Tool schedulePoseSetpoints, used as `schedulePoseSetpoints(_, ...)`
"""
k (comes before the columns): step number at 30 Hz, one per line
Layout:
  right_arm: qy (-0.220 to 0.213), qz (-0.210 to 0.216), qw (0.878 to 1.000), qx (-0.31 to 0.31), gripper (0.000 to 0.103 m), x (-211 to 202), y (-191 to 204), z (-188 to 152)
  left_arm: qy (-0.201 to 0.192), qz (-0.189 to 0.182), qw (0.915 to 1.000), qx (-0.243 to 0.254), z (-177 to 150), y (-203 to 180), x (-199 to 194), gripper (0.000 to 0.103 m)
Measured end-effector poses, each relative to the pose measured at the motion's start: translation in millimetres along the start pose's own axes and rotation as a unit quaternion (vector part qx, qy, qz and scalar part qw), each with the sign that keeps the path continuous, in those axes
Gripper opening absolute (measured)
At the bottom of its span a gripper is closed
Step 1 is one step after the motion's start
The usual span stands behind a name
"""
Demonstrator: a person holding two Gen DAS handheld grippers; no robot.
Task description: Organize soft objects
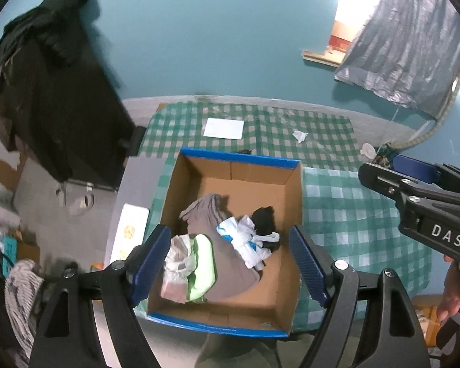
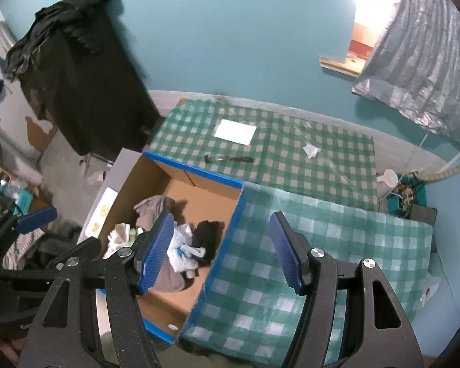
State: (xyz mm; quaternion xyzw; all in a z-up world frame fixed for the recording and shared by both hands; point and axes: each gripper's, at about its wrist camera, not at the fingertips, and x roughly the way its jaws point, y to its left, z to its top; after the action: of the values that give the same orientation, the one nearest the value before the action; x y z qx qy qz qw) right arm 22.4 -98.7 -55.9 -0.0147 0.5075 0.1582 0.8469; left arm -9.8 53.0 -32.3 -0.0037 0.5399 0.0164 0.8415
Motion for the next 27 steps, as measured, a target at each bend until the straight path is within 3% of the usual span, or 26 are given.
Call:
schedulePoseSetpoints(9,-0.024,-0.018,0.999,0.041,0.064,-19,-16,-9,-0.030,-0.009,0.9987,0.041,9,-19,-17,0.081)
schedulePoseSetpoints(27,-0.042,-0.041,0.997,0.051,0.064,-37,-29,-11,-0.025,-0.015,0.9994,0.019,13,-17,-22,0.081)
